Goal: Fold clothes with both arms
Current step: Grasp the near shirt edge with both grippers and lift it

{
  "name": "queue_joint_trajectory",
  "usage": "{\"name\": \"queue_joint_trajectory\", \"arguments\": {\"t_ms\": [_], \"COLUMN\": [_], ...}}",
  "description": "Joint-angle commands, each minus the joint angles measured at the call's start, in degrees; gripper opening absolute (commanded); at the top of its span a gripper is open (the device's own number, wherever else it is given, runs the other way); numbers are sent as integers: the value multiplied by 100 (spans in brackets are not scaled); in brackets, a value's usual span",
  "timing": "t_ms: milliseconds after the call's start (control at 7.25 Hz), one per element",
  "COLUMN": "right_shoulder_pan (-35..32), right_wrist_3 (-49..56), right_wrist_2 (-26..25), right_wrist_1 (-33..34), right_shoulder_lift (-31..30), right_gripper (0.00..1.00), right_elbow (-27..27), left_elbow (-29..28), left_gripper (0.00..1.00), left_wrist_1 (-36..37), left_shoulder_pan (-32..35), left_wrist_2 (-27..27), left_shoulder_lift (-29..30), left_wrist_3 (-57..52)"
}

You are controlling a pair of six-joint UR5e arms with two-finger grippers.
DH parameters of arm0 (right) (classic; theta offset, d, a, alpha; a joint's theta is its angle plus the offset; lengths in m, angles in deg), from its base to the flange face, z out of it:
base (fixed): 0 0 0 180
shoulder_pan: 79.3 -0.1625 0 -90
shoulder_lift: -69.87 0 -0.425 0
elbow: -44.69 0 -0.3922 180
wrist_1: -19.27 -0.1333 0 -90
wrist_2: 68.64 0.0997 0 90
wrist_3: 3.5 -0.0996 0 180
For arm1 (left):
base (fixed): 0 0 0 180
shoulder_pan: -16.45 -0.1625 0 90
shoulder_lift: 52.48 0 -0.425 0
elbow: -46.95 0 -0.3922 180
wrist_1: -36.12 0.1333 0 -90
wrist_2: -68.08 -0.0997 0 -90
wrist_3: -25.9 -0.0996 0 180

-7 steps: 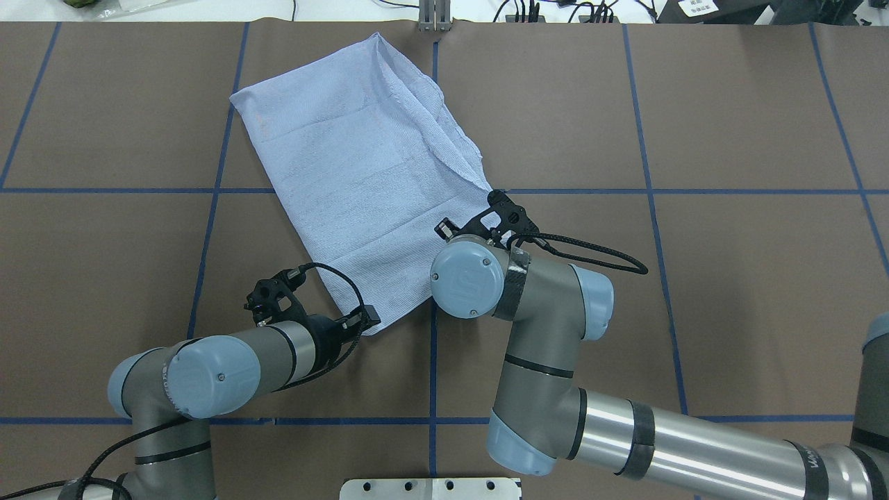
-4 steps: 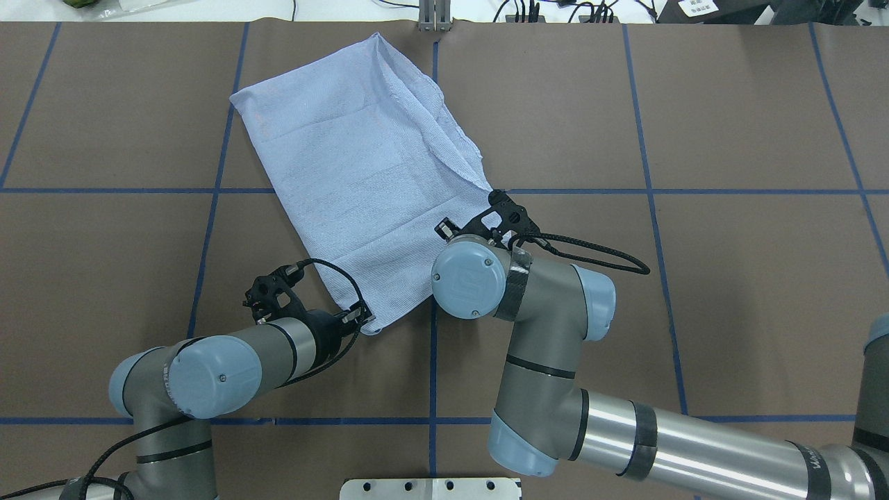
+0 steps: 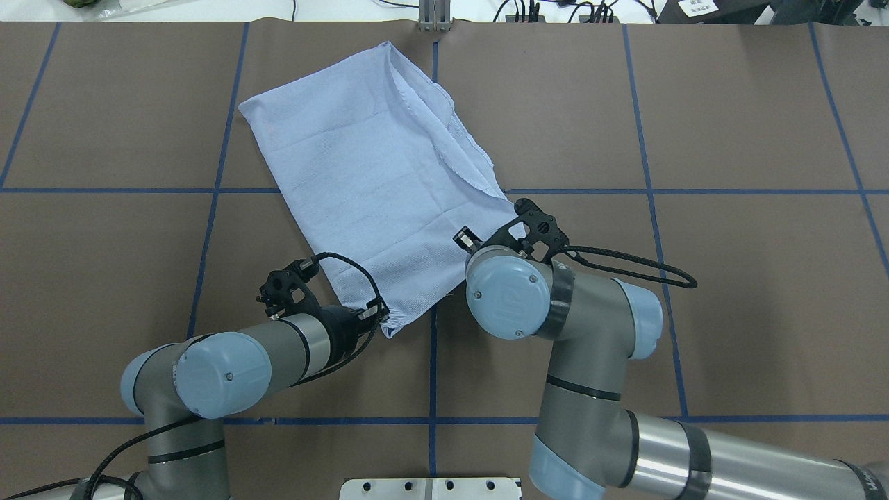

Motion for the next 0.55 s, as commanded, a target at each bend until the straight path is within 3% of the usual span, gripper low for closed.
{"name": "queue_joint_trajectory", "arguments": {"t_ms": [0,138,414], "right_shoulder_pan": [540,952,1612], "right_wrist_3": [-7,-77,-313], "right_wrist_2": [-274,-432,-845], "right_wrist_1": [1164,1816,2400], "right_shoulder_lift": [-328,-320,-319], "right_gripper": [0,0,0], "right_elbow": [1442,1988,2423], "left_elbow": [531,944,1980], "left_gripper": [0,0,0], "left_wrist_1": [8,16,383], "left_shoulder_pan": [16,-1,-10], "left_wrist_2": [358,500,879], "left_shoulder_lift": [-30,-66,-521], "left_wrist_3": [-30,-56,-56]}}
